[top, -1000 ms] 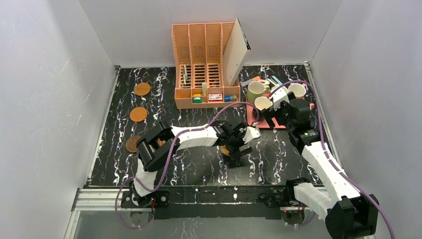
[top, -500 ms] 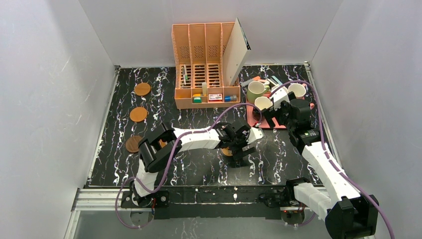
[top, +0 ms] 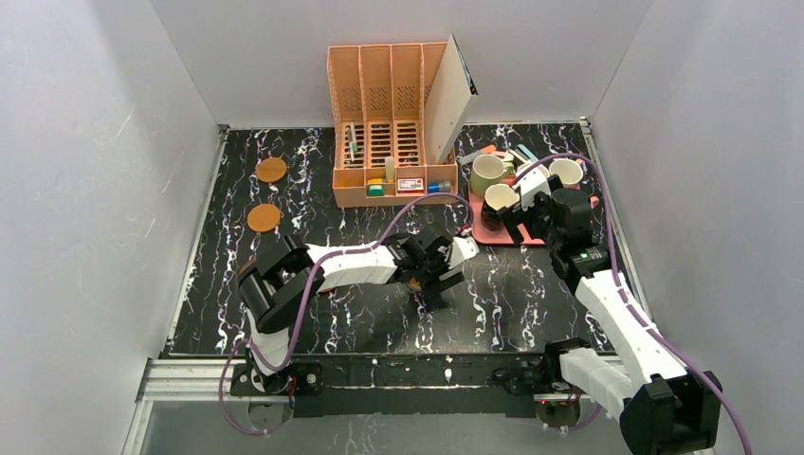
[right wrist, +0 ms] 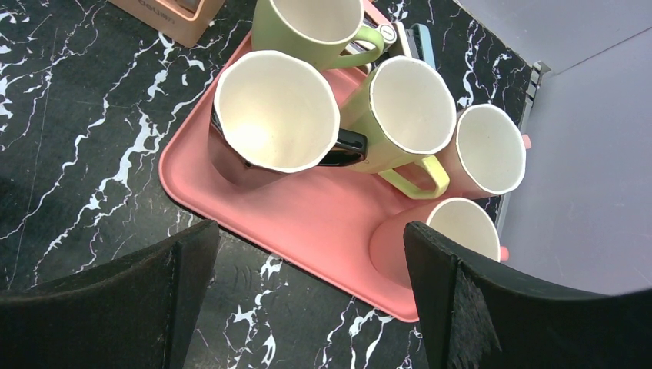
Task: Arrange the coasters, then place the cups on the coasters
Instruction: Move the coaster to the center of the board.
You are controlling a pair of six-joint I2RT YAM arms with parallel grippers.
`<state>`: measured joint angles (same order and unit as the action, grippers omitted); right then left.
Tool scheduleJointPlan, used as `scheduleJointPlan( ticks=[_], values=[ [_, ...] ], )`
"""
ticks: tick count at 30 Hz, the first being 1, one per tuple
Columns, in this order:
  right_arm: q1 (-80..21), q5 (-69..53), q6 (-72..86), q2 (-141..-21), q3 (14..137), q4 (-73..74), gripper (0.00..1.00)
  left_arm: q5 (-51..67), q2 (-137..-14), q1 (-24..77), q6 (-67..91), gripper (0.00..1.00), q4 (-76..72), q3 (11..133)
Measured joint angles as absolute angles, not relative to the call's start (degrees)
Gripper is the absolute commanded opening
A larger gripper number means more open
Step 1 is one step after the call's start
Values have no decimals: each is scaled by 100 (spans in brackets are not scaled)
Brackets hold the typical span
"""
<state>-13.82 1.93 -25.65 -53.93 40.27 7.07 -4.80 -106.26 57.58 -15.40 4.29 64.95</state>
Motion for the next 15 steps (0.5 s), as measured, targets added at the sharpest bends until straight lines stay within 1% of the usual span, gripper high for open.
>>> scheduleJointPlan(
  ticks=[6, 15],
  values=[
    [-1382, 193, -2563, -5393, 4027, 707, 98, -569, -10318, 5631, -1605, 84, 386, 6117],
    [-1382, 191, -2563, -5393, 4027, 707, 98, -582, -10191, 5404, -1671, 84, 510, 6020]
  ],
)
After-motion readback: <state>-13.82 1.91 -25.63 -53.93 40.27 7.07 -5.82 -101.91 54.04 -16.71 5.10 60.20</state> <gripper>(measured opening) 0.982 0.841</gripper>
